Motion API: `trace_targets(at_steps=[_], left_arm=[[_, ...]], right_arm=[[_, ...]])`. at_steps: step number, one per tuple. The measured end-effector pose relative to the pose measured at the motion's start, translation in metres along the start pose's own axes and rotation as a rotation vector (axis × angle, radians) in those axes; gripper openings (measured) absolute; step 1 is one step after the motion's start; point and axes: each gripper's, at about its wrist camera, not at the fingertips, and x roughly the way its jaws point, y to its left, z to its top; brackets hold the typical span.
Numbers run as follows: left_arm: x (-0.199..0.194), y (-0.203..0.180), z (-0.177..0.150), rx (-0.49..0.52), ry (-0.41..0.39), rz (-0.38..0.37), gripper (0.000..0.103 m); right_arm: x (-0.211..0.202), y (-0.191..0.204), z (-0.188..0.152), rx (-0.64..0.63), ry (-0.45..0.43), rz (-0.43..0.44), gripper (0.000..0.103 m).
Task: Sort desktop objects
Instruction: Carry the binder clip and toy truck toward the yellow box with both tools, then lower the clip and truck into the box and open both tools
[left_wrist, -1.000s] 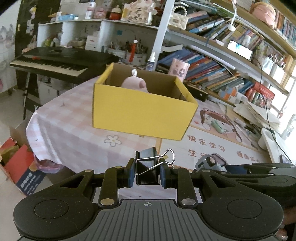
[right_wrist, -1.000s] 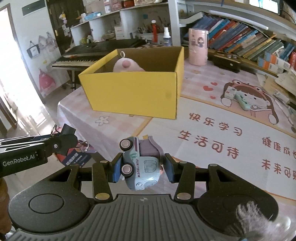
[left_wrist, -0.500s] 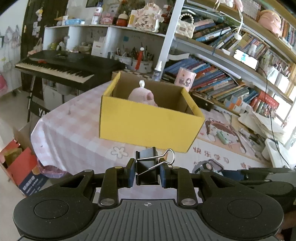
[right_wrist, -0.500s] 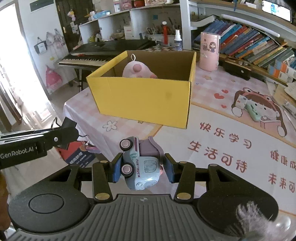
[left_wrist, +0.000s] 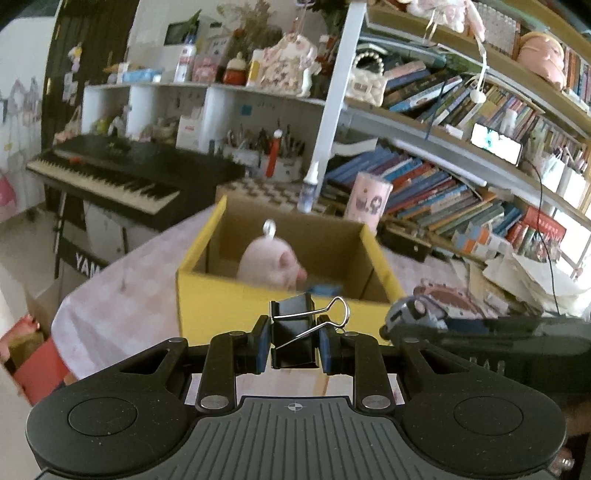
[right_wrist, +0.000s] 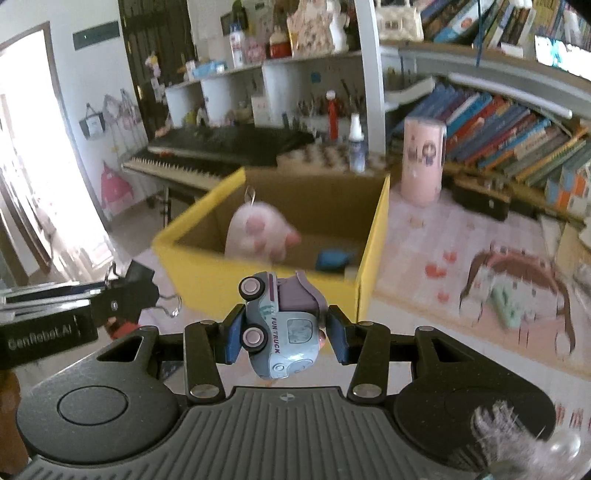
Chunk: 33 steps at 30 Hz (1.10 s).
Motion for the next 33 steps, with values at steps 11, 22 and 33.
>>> trace_targets(at_steps=[11, 22, 33], left_arm=[[0.056, -0.024, 0.036, 0.04, -0.03, 0.027, 0.025], [0.115, -0.049, 0.036, 0.127, 0.058, 0.042, 0.025], [0.153, -0.047, 0.021, 0.156, 0.207, 0.073, 0.025]], right_arm=[[0.028, -0.043, 0.062, -0.045, -0.079, 0.015, 0.043], [0.067, -0.064, 0.085, -0.073, -0.06, 0.047, 0.043], [0.119, -0.07, 0.086, -0.145, 0.048, 0.089, 0.043]])
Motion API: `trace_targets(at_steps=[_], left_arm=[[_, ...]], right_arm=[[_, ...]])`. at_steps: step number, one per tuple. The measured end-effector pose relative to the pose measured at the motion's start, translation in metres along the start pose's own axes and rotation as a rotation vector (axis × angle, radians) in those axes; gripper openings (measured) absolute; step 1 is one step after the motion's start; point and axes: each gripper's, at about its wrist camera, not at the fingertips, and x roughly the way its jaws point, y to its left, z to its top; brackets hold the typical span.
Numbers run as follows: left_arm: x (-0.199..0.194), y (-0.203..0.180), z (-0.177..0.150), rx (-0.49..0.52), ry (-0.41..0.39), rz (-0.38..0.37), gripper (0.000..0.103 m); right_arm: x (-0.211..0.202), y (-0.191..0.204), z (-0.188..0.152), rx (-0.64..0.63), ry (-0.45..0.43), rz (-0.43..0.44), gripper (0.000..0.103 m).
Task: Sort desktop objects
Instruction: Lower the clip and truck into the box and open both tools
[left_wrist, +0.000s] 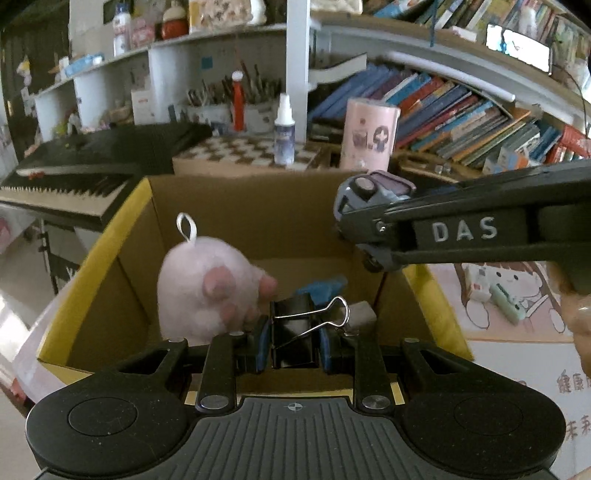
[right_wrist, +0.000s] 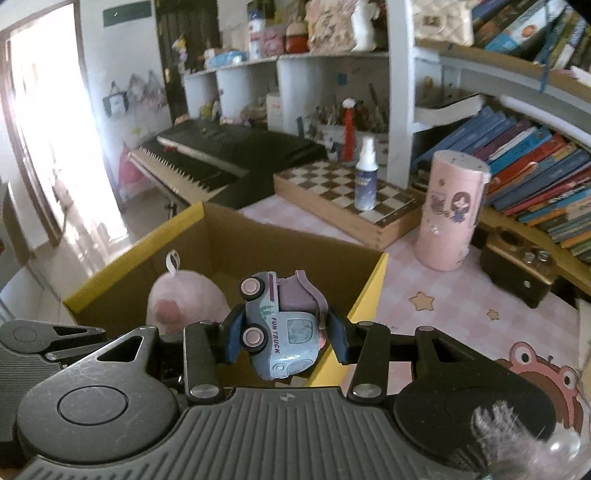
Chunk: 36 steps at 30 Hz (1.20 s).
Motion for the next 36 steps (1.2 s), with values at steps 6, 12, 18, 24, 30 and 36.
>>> trace_targets(at_steps=[6, 12, 18, 24, 30, 36], left_arm=[[0.009, 0.0, 0.002, -0.011, 0.034, 0.004, 0.025], [0.015, -0.003, 0.003, -0.01, 0.039, 0.019, 0.028], [0.017, -0.007, 0.004, -0.011, 0.034, 0.038, 0.063], [0.015, -0.011, 0.003, -0.017, 0.024, 0.046, 0.074], [0.012, -0.013, 0.004, -0.012, 0.016, 0.061, 0.078], [0.0, -0.016, 0.002, -0.006, -0.022, 0.07, 0.082]], right_arm=[[0.023, 0.002, 0.001, -0.073, 0.057, 0.038, 0.043], [0.043, 0.008, 0.001, -0.17, 0.102, 0.06, 0.043], [0.063, 0.014, 0.003, -0.251, 0.168, 0.093, 0.044], [0.072, 0.018, 0.002, -0.322, 0.193, 0.09, 0.044], [0.068, 0.015, 0.003, -0.298, 0.186, 0.097, 0.047], [0.048, 0.008, 0.008, -0.235, 0.117, 0.072, 0.052]])
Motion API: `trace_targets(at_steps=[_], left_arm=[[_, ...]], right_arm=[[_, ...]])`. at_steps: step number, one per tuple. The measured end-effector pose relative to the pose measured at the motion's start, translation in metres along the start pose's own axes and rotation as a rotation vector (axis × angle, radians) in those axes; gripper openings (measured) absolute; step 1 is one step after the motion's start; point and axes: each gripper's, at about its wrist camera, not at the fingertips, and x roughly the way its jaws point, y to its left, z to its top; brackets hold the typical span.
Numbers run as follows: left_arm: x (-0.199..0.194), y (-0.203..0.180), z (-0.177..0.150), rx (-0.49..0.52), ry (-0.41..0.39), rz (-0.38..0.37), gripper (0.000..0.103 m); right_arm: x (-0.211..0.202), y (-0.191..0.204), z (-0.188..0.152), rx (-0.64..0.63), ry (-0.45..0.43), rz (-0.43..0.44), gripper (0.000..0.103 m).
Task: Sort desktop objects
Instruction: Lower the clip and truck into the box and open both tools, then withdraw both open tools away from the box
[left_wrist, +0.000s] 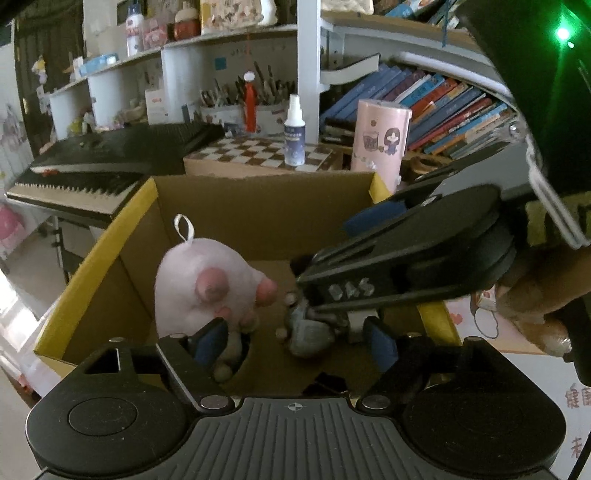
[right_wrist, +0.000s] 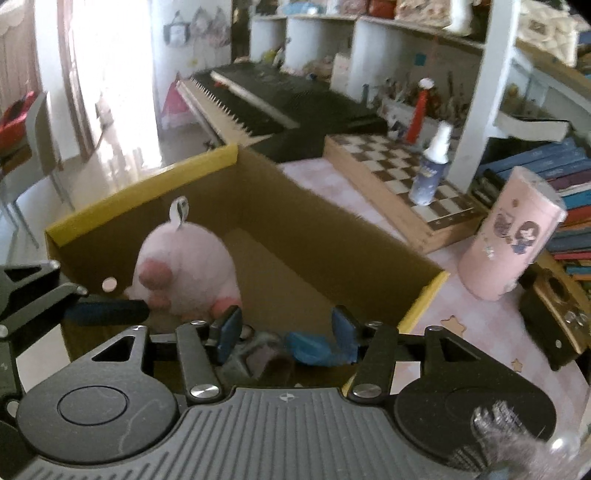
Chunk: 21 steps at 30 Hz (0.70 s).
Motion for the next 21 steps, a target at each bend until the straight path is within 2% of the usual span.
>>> trace_targets(at_steps=[6, 10, 14, 21], left_arm=[[-0.024, 0.001, -0.003, 0.011, -0.07, 0.038, 0.083], [-0.041, 0.007, -0.007, 0.001, -0.111, 0.052, 0.088], [-0.056, 0.018, -0.012, -0.03, -0.134, 0.061, 0.088], [-0.082, 0.033, -0.028, -0.056, -0.172, 0.082, 0.091]], right_arm=[[-0.033, 0.001, -0.005, 0.079, -0.077, -0.053, 0.052], [-0.06, 0.002, -0.014, 0.126, -0.125, -0.105, 0.052], [-0.086, 0.001, -0.032, 0.249, -0.156, -0.15, 0.052], [-0.126, 0.018, -0.069, 0.346, -0.195, -0.258, 0.052]])
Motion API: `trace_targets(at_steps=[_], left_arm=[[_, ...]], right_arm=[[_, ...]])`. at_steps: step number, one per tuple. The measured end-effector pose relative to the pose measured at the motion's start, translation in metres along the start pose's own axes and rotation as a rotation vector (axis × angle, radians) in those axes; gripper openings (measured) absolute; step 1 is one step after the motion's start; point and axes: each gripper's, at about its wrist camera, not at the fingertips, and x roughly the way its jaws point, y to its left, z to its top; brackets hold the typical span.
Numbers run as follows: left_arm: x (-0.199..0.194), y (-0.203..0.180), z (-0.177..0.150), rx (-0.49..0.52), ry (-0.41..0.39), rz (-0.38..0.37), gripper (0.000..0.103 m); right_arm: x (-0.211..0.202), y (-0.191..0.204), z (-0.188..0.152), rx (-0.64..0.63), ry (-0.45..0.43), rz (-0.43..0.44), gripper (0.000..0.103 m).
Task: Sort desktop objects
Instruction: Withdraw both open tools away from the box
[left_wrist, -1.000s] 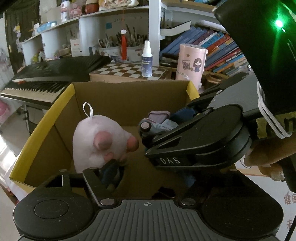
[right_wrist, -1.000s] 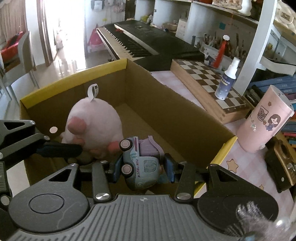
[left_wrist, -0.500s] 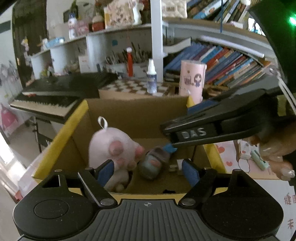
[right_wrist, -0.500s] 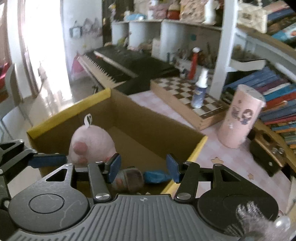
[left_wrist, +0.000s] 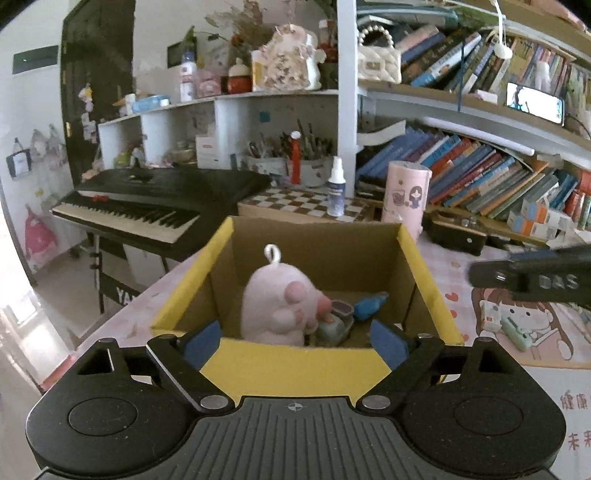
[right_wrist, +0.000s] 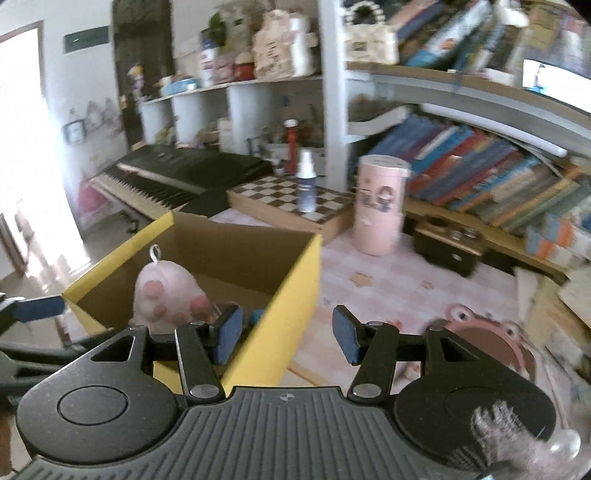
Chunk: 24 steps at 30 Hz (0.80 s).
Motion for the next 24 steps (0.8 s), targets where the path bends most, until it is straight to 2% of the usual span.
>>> trace_targets(at_steps=[9, 24], left_arm=[[-0.03, 0.017, -0.023, 0.007, 0.017, -0.008, 0.092], [-0.063, 0.031, -0.063, 0.012, 0.064, -0.03, 0.092]], right_arm=[[-0.045, 0.007, -0.046, 0.089, -0.009, -0.133, 0.052], [-0.082, 0.054, -0.11, 0.061, 0.047, -0.191, 0.058]])
